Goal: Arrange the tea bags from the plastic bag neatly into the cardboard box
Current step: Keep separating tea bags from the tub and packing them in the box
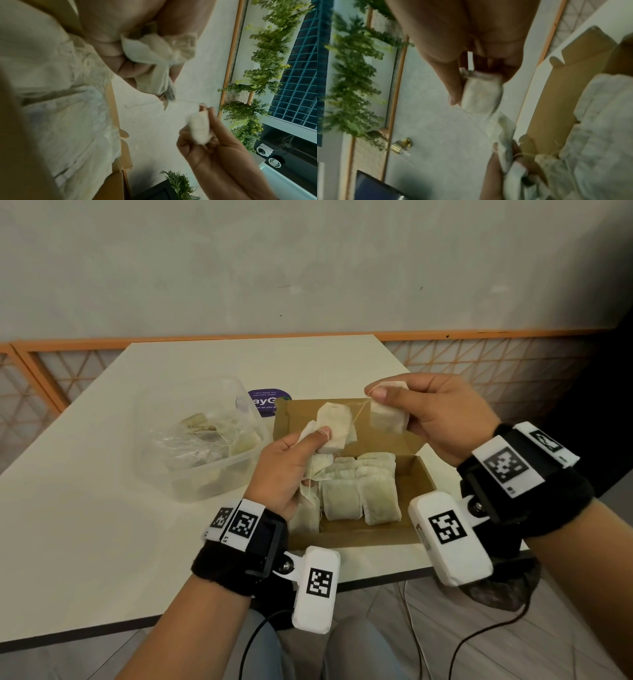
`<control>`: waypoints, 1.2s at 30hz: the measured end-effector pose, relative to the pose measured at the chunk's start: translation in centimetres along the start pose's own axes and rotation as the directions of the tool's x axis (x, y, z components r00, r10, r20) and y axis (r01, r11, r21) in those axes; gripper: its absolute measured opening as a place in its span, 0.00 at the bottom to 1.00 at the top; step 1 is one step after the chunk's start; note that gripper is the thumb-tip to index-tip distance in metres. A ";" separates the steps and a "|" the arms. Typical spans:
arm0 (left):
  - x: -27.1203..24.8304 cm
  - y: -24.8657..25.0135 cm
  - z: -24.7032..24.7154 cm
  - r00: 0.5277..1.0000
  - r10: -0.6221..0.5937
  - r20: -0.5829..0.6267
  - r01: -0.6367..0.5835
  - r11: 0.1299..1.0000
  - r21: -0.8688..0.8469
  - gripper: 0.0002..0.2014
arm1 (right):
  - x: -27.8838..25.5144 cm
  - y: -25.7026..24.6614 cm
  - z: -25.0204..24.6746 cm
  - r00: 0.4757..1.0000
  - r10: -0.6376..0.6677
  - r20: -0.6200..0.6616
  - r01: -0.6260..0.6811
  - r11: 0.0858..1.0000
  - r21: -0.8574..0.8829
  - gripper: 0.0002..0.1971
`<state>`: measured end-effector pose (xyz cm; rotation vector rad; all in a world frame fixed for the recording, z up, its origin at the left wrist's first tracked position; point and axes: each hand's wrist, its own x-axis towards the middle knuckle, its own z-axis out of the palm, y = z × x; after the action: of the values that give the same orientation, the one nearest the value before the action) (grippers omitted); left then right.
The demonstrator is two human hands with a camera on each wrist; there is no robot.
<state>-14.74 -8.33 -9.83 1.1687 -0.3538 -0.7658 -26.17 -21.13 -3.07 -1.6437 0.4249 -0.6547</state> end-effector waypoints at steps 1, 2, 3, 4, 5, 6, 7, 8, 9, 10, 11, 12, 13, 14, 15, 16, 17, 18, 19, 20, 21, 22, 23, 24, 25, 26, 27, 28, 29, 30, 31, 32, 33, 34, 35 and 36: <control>0.1 0.0 -0.1 1.000 -0.002 -0.015 0.001 1.000 -0.011 0.05 | -0.3 -0.2 0.0 0.998 0.015 0.053 -0.017 0.999 0.045 0.04; 0.2 0.0 -0.1 1.000 -0.001 -0.028 0.000 1.000 -0.029 0.07 | -0.5 -0.4 0.2 0.994 0.028 0.105 -0.035 0.997 0.063 0.04; 0.2 0.1 0.0 0.999 0.003 -0.037 -0.004 0.999 -0.046 0.09 | -0.7 -0.4 0.4 0.989 0.045 0.140 -0.056 0.996 0.076 0.05; 0.1 0.1 0.2 0.999 0.009 -0.041 -0.011 0.999 -0.050 0.11 | -0.7 -0.4 0.7 0.985 0.057 0.165 -0.073 0.993 0.090 0.06; -0.1 0.1 0.4 0.999 0.019 -0.036 -0.020 0.999 -0.047 0.12 | -0.8 -0.3 1.0 0.983 0.066 0.173 -0.085 0.991 0.105 0.06; -0.2 0.1 0.6 0.999 0.031 -0.024 -0.032 0.999 -0.042 0.12 | -0.7 -0.1 1.3 0.984 0.073 0.162 -0.092 0.989 0.113 0.05; -0.3 0.0 0.8 0.999 0.043 -0.005 -0.043 0.998 -0.041 0.11 | -0.7 0.1 1.7 0.988 0.079 0.134 -0.094 0.990 0.107 0.02; -0.4 -0.1 1.0 0.999 0.050 0.013 -0.049 0.998 -0.042 0.09 | -0.5 0.5 2.1 0.992 0.082 0.093 -0.089 0.993 0.077 0.01; -0.6 -0.2 1.1 0.998 0.053 0.028 -0.052 0.998 -0.047 0.07 | -0.4 0.9 2.4 0.995 0.084 0.049 -0.086 0.995 0.046 0.02; -0.6 -0.3 1.2 0.998 0.056 0.037 -0.054 0.997 -0.059 0.07 | -0.2 1.2 2.6 0.996 0.085 0.013 -0.085 0.996 0.027 0.02; -0.7 -0.4 1.2 0.998 0.058 0.038 -0.055 0.996 -0.074 0.06 | 0.0 1.5 2.8 0.995 0.093 -0.020 -0.093 0.995 0.025 0.02; -0.7 -0.4 1.2 0.997 0.059 0.039 -0.056 0.995 -0.087 0.07 | 0.3 1.8 2.8 0.993 0.106 -0.042 -0.105 0.994 0.030 0.02; -0.7 -0.4 1.2 0.997 0.062 0.037 -0.058 0.994 -0.092 0.07 | 0.5 2.0 2.9 0.991 0.120 -0.056 -0.118 0.993 0.030 0.02; -0.6 -0.5 1.1 0.997 0.068 0.038 -0.064 0.993 -0.094 0.06 | 0.7 2.1 3.0 0.989 0.132 -0.062 -0.131 0.991 0.022 0.02; -0.6 -0.4 1.1 0.996 0.076 0.042 -0.072 0.993 -0.096 0.06 | 0.8 2.2 3.2 0.988 0.140 -0.059 -0.140 0.990 0.014 0.02; -0.5 -0.4 1.0 0.995 0.084 0.047 -0.080 0.992 -0.097 0.06 | 0.9 2.3 3.3 0.989 0.142 -0.050 -0.141 0.990 0.015 0.03; -0.5 -0.4 1.0 0.994 0.092 0.052 -0.087 0.991 -0.099 0.07 | 0.9 2.3 3.5 0.989 0.141 -0.042 -0.140 0.990 0.022 0.03; -0.5 -0.4 1.0 0.994 0.096 0.055 -0.090 0.991 -0.102 0.08 | 0.9 2.3 3.7 0.989 0.142 -0.041 -0.141 0.990 0.029 0.04; -0.5 -0.4 0.9 0.994 0.097 0.057 -0.091 0.990 -0.109 0.08 | 0.9 2.2 3.9 0.988 0.144 -0.046 -0.143 0.989 0.029 0.05; -0.6 -0.5 0.8 0.994 0.095 0.063 -0.087 0.989 -0.118 0.08 | 1.0 2.3 4.0 0.988 0.146 -0.054 -0.145 0.989 0.027 0.06; -0.6 -0.5 0.7 0.994 0.090 0.066 -0.081 0.988 -0.129 0.09 | 1.0 2.3 4.1 0.987 0.148 -0.063 -0.146 0.989 0.027 0.07; -0.7 -0.4 0.5 0.994 0.087 0.068 -0.076 0.987 -0.142 0.11 | 1.1 2.4 4.2 0.987 0.147 -0.070 -0.145 0.989 0.035 0.06; -0.7 -0.4 0.3 0.994 0.085 0.063 -0.074 0.985 -0.154 0.14 | 1.2 2.4 4.2 0.986 0.149 -0.078 -0.146 0.988 0.043 0.07; -0.7 -0.4 0.1 0.995 0.083 0.056 -0.072 0.983 -0.167 0.18 | 1.3 2.5 4.1 0.985 0.153 -0.082 -0.150 0.988 0.047 0.08; -0.6 -0.4 -0.1 0.996 0.080 0.047 -0.071 0.981 -0.181 0.20 | 1.3 2.7 4.0 0.983 0.167 -0.079 -0.163 0.985 0.047 0.10; -0.5 -0.4 -0.4 0.996 0.079 0.037 -0.071 0.979 -0.190 0.22 | 1.4 2.9 3.9 0.981 0.184 -0.067 -0.181 0.982 0.048 0.12; -0.5 -0.4 -0.6 0.997 0.075 0.029 -0.068 0.979 -0.192 0.23 | 1.3 3.0 3.9 0.979 0.197 -0.047 -0.195 0.980 0.049 0.14; -0.4 -0.4 -0.7 0.997 0.066 0.027 -0.060 0.980 -0.189 0.23 | 1.2 3.1 4.0 0.980 0.199 -0.026 -0.198 0.979 0.046 0.15; -0.3 -0.4 -0.9 0.998 0.054 0.030 -0.047 0.982 -0.183 0.22 | 1.2 3.0 4.0 0.981 0.195 -0.013 -0.194 0.980 0.038 0.14; -0.3 -0.4 -1.0 0.998 0.043 0.035 -0.036 0.984 -0.176 0.20 | 1.1 3.0 4.1 0.982 0.188 -0.013 -0.187 0.982 0.026 0.13; -0.2 -0.4 -1.0 0.999 0.035 0.041 -0.028 0.985 -0.171 0.17 | 1.1 2.9 4.1 0.983 0.180 -0.020 -0.180 0.984 0.017 0.12; -0.1 -0.3 -1.1 0.998 0.035 0.045 -0.027 0.987 -0.160 0.14 | 1.1 2.9 4.1 0.985 0.168 -0.033 -0.167 0.986 0.012 0.11; 0.0 -0.3 -1.2 0.998 0.040 0.047 -0.032 0.988 -0.151 0.12 | 1.2 2.8 4.0 0.987 0.153 -0.046 -0.153 0.988 0.006 0.09; 0.1 -0.4 -1.3 0.998 0.048 0.048 -0.041 0.989 -0.139 0.10 | 1.1 2.7 4.0 0.990 0.134 -0.054 -0.134 0.991 -0.009 0.07; 0.1 -0.5 -1.4 0.997 0.058 0.047 -0.052 0.991 -0.127 0.08 | 1.1 2.6 3.8 0.991 0.116 -0.063 -0.118 0.993 -0.028 0.04; 0.2 -0.5 -1.4 0.996 0.071 0.047 -0.065 0.991 -0.114 0.07 | 1.1 2.5 3.7 0.992 0.101 -0.070 -0.104 0.994 -0.040 0.04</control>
<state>-13.94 -7.58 -10.85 1.0279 -0.3860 -0.7472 -22.77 -19.47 -5.66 -1.6331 0.5731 -0.6298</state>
